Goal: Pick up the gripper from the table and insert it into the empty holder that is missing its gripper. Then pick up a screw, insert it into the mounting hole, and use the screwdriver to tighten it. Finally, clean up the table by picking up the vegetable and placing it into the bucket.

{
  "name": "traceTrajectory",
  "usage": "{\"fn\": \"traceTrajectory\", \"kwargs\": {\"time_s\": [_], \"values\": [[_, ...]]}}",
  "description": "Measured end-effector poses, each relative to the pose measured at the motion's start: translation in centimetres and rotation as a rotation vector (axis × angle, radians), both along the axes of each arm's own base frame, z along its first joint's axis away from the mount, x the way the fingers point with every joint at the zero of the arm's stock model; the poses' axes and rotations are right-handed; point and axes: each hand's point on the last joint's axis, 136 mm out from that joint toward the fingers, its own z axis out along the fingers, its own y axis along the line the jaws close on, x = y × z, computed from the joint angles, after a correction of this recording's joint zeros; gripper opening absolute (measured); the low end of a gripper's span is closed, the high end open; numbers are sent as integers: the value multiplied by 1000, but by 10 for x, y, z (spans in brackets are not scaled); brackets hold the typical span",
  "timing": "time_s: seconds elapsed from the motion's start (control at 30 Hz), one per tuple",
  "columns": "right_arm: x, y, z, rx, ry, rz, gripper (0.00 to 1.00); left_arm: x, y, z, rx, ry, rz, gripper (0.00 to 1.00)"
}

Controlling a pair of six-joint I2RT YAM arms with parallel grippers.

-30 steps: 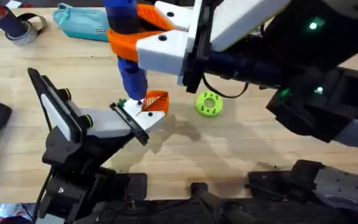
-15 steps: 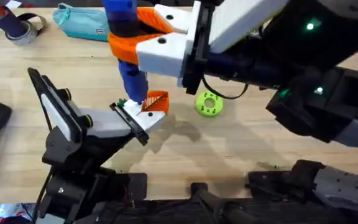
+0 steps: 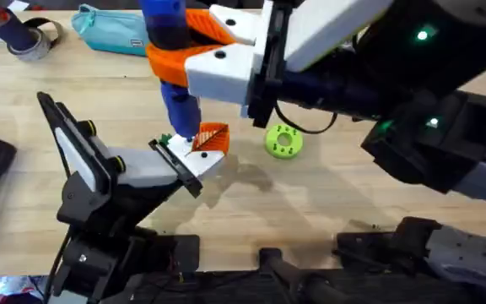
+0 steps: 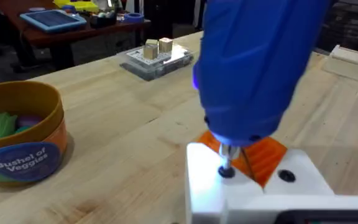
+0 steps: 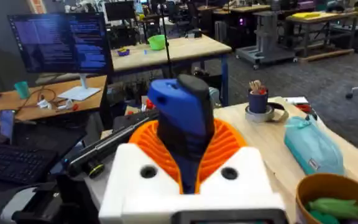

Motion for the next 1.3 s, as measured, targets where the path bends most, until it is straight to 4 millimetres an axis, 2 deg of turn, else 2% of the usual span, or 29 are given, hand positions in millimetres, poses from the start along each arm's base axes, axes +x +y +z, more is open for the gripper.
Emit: {"fn": "traceTrajectory", "kwargs": {"time_s": [0.17,0.3,0.43,0.53,0.63,0.77,0.87,0.97,1.07,1.17,1.3], "values": [[-7,-2,15,49,-53,32,81,0,0,0,0,1,0,12],[-9,-5,20,58,-69,47,80,0,0,0,0,0,0,12],[5,-14,17,41,-83,5,78,0,0,0,0,0,0,12],[28,-28,4,-20,-87,-63,77,0,0,0,0,1,0,12],[65,-56,-20,-126,-85,-178,74,0,0,0,0,0,0,12],[113,-109,-53,-268,-63,-358,71,0,0,0,0,1,0,12],[134,-151,-89,-417,-10,-466,68,0,0,0,0,1,0,12],[147,-193,-137,-622,63,-570,66,0,0,0,0,1,0,12],[151,-227,-190,-877,91,-606,63,0,0,0,0,0,0,12],[147,-242,-230,-1085,69,-553,61,0,0,0,0,0,0,12],[148,-244,-254,-1251,-31,-474,60,0,0,0,0,1,0,12]]}}
